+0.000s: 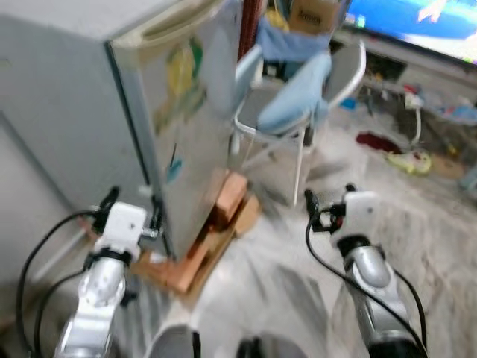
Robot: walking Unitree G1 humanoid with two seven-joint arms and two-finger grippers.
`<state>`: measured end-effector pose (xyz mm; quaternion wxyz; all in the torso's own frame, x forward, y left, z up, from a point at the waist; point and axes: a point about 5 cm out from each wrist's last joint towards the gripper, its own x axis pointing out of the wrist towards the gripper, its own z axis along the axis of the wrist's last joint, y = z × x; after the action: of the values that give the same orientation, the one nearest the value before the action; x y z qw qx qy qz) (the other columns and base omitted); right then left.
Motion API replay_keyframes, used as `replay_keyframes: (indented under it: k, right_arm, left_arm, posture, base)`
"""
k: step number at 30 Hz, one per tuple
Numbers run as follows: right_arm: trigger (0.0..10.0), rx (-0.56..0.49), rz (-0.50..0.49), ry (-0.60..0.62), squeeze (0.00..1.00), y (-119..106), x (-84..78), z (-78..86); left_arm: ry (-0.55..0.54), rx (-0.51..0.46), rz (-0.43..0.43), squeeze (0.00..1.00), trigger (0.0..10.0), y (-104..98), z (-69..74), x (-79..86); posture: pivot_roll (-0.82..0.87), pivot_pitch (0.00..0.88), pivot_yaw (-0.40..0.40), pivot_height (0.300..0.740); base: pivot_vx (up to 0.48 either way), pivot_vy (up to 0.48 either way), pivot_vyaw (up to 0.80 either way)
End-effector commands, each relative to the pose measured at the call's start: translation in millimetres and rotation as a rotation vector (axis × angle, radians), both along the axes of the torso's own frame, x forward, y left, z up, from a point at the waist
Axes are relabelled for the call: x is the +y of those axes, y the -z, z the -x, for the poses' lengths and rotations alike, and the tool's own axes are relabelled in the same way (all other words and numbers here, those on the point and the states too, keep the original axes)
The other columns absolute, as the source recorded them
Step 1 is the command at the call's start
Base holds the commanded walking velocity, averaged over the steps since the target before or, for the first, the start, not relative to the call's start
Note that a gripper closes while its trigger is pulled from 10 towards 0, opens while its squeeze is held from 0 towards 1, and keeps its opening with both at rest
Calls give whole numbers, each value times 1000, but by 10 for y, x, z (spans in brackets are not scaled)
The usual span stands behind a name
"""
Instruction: Restocking fridge
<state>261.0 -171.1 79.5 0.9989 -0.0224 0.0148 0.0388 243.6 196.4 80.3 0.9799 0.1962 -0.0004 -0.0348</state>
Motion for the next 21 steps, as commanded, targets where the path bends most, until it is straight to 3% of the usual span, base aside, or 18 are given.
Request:
replay_keyframes:
  k: [1,6,17,21]
  right_arm:
    - [10000,-3,3,3,0,-24,7,-5]
    - [10000,7,8,4,0,-11,17,-9]
    - [10000,11,8,2,0,-26,35,-21]
    - [10000,-5,8,12,0,-62,28,-8]
  left_arm:
    - [13,-6,-16,0,10000,-21,-12,13]
    - [35,2,-4,0,10000,-9,-40,-3]
    - [17,-33,45,0,10000,-127,-342,85]
    - [-76,-84,56,0,10000,-251,-652,129]
  posture:
    - [67,93,-101,740]
    - [69,96,-105,740]
    - [59,111,-117,740]
    - [37,113,-107,740]
  base:
    - [0,0,0]
    - [0,0,-193]
    - [0,0,-800]
    - [0,0,-200]
